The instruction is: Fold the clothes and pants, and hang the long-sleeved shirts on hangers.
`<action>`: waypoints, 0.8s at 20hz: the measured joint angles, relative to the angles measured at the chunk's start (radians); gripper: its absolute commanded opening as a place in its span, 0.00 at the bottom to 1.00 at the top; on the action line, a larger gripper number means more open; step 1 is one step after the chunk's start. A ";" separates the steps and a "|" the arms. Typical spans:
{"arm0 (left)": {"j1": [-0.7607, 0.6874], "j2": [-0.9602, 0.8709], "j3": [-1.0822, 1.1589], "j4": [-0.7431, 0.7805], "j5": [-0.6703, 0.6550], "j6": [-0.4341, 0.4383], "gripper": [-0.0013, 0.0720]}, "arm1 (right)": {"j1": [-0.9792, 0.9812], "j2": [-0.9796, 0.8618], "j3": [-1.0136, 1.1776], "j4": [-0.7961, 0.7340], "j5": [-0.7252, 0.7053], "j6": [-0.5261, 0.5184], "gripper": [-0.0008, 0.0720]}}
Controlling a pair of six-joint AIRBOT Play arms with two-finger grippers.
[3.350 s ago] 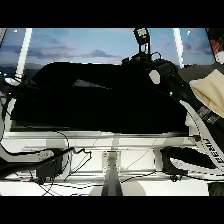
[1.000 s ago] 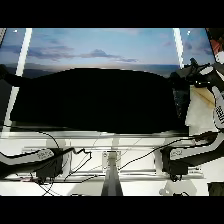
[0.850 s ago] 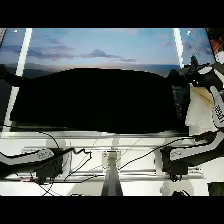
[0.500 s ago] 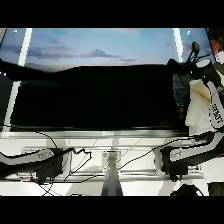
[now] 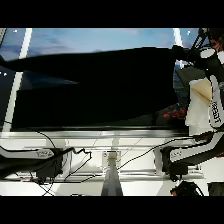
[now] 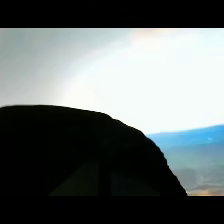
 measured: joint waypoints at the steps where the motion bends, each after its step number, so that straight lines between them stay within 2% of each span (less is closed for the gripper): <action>1: 0.000 -0.034 -0.005 0.007 -0.015 0.000 0.03 | 0.000 -0.006 0.001 -0.006 -0.005 0.000 0.06; 2: -0.002 -0.068 -0.008 0.012 -0.025 0.000 0.03 | 0.000 -0.012 0.002 -0.009 -0.016 0.000 0.15; 3: -0.004 -0.095 -0.010 0.014 -0.034 0.000 0.03 | 0.000 -0.017 0.002 -0.014 -0.025 0.000 0.30; 4: -0.006 -0.116 -0.012 0.017 -0.040 0.000 0.04 | 0.000 -0.020 0.003 -0.016 -0.039 -0.001 0.49; 5: -0.006 -0.133 -0.013 0.019 -0.043 0.000 0.04 | 0.000 -0.022 0.004 -0.018 -0.054 -0.001 0.62; 6: -0.005 -0.144 -0.014 0.023 -0.044 0.000 0.09 | 0.000 -0.023 0.004 -0.019 -0.064 -0.001 0.65; 7: -0.003 -0.151 -0.014 0.024 -0.046 0.000 0.48 | 0.000 -0.024 0.004 -0.021 -0.074 -0.002 0.66; 8: 0.000 -0.153 -0.015 0.025 -0.047 0.000 0.91 | 0.000 -0.024 0.004 -0.021 -0.079 -0.002 0.66; 9: 0.002 -0.153 -0.015 0.026 -0.048 0.000 1.00 | 0.000 -0.020 0.003 -0.022 -0.081 -0.002 0.66; 10: 0.004 -0.146 -0.016 0.027 -0.056 0.000 1.00 | 0.000 -0.014 0.004 -0.023 -0.080 -0.002 0.65; 11: 0.005 -0.135 -0.016 0.028 -0.060 0.000 1.00 | -0.001 -0.005 0.004 -0.027 -0.077 -0.002 0.59; 12: 0.006 -0.116 -0.016 0.028 -0.066 0.000 1.00 | -0.001 0.009 0.003 -0.039 -0.067 -0.002 0.43; 14: 0.007 -0.061 -0.016 0.029 -0.091 0.000 0.96 | -0.001 0.052 0.004 -0.079 -0.025 -0.003 0.03; 16: 0.007 0.010 -0.016 0.030 -0.144 0.000 0.48 | -0.002 0.112 0.004 -0.151 0.064 0.002 0.03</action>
